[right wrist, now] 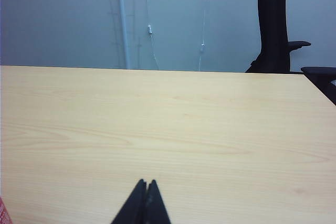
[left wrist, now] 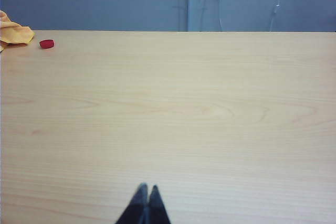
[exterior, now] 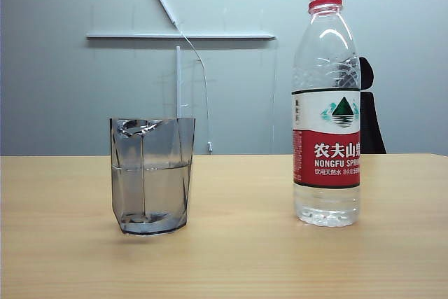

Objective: Pick up the mineral water bottle on the table and pour water into the mug until it's half full.

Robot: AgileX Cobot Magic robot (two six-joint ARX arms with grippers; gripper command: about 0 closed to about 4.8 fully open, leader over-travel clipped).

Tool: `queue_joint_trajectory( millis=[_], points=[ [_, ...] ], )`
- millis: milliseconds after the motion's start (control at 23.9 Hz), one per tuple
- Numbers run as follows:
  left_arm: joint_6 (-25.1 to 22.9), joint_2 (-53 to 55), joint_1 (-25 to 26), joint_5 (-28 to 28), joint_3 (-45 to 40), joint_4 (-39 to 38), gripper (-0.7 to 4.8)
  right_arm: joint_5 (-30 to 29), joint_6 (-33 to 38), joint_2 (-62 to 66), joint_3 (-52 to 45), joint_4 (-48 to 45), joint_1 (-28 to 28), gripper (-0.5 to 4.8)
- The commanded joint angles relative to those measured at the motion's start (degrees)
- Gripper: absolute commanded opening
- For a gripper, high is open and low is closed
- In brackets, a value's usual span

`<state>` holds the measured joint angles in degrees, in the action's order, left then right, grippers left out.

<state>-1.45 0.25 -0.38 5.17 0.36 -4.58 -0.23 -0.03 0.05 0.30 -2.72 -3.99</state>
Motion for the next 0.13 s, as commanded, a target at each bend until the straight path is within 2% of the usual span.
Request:
queue_joint_trajectory(
  millis=[42, 125],
  points=[
    [0.17, 0.09, 0.04, -0.02, 0.15, 0.37, -0.02, 0.11, -0.04, -0.09, -0.26, -1.36, 0.02, -0.05],
    [0.17, 0.09, 0.04, -0.02, 0.15, 0.37, -0.02, 0.11, -0.04, -0.09, -0.26, -1.36, 0.02, -0.05]
  ],
)
